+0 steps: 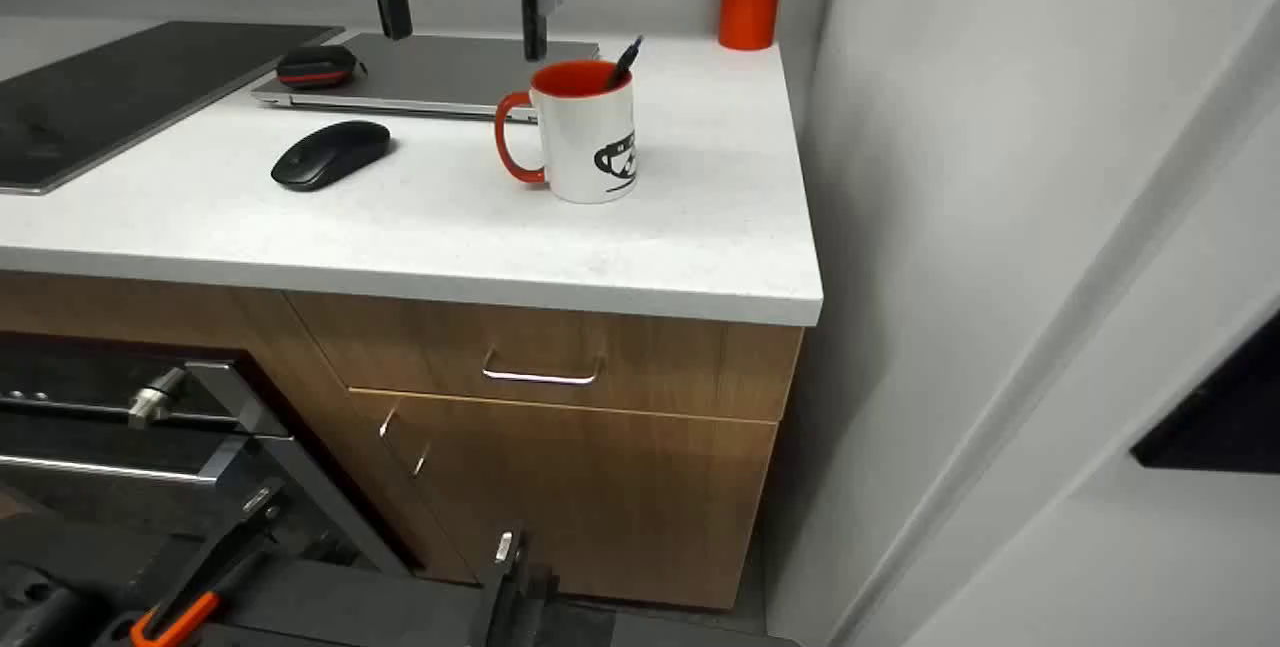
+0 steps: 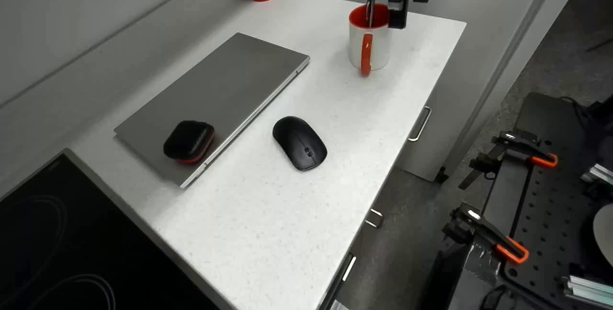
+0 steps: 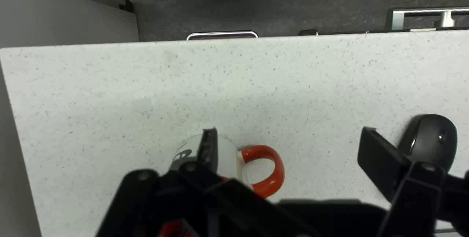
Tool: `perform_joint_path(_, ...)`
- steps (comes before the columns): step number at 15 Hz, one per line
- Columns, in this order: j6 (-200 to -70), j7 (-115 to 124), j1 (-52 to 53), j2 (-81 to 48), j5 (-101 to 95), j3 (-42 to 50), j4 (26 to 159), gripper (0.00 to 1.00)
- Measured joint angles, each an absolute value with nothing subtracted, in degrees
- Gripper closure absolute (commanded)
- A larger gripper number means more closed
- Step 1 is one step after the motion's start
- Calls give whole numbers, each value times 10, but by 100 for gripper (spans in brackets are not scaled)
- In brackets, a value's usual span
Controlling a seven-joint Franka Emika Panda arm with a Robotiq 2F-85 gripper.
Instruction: Pick up the pen from the mug cup and put it on the table.
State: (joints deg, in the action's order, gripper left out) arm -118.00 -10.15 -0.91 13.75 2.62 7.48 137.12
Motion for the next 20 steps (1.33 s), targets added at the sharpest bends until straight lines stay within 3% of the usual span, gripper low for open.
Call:
perform_joint_path(10, -1181, -108, -10, 135, 32, 75, 1367, 0)
perform_joint_path(20, -1200, -125, -59, 15, 119, 115, 1234, 0)
